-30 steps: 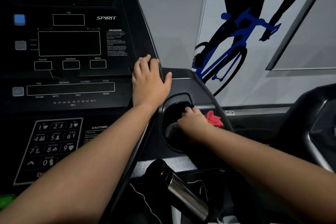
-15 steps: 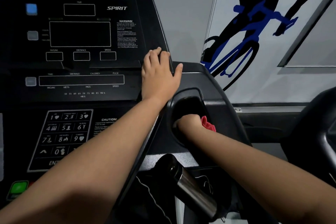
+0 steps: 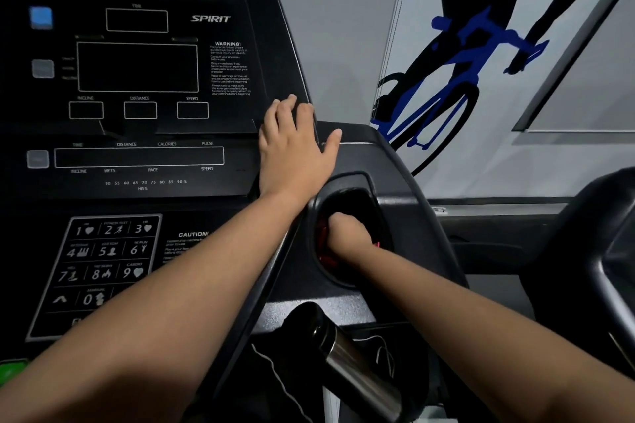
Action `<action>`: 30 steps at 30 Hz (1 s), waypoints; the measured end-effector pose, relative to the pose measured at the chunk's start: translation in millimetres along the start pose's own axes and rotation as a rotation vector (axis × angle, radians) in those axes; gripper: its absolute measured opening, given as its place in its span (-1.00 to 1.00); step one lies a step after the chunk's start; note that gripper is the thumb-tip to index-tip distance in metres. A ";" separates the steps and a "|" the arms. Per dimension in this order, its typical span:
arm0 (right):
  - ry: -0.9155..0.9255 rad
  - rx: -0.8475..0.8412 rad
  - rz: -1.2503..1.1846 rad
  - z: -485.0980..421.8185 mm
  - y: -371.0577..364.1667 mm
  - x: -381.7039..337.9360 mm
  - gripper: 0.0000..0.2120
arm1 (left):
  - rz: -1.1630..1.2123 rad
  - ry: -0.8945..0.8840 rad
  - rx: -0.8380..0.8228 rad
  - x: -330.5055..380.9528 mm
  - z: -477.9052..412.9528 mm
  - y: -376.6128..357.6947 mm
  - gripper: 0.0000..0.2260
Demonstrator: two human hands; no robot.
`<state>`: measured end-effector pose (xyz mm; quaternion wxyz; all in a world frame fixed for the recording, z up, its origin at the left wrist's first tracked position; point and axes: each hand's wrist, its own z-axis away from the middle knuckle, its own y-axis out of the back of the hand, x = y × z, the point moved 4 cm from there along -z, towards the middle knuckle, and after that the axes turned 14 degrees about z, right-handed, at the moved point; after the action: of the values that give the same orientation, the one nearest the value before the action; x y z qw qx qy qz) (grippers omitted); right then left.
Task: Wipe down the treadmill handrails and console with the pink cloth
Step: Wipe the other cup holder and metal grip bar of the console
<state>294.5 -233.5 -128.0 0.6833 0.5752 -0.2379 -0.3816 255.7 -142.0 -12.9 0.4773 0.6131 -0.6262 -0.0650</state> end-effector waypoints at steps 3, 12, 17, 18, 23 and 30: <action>-0.066 0.045 0.011 -7.1 -1.5 0.1 -0.80 | 0.009 0.005 -0.001 0.8 -1.1 0.5 -0.53; 0.105 -0.169 0.106 13.3 -5.7 -7.0 -0.63 | 0.020 0.006 -0.011 1.4 -0.7 1.2 -0.51; 0.136 -0.354 0.007 32.8 6.0 -4.6 -0.62 | 0.037 0.023 -0.013 1.9 0.6 3.3 -0.52; 0.136 -0.363 0.020 34.0 7.8 -3.8 -0.64 | 0.046 0.022 -0.014 2.4 0.7 3.7 -0.53; 0.051 -0.432 0.195 24.1 0.1 -3.4 -0.81 | 0.064 0.021 -0.003 2.7 0.3 5.3 -0.53; 0.023 -0.222 0.448 -1.0 -8.3 -2.5 -0.63 | 0.034 0.007 0.015 1.9 -2.0 0.2 -0.52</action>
<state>291.7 -231.3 -135.9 0.8126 0.4337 -0.3081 -0.2379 257.3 -142.5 -10.6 0.4759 0.6061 -0.6354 -0.0499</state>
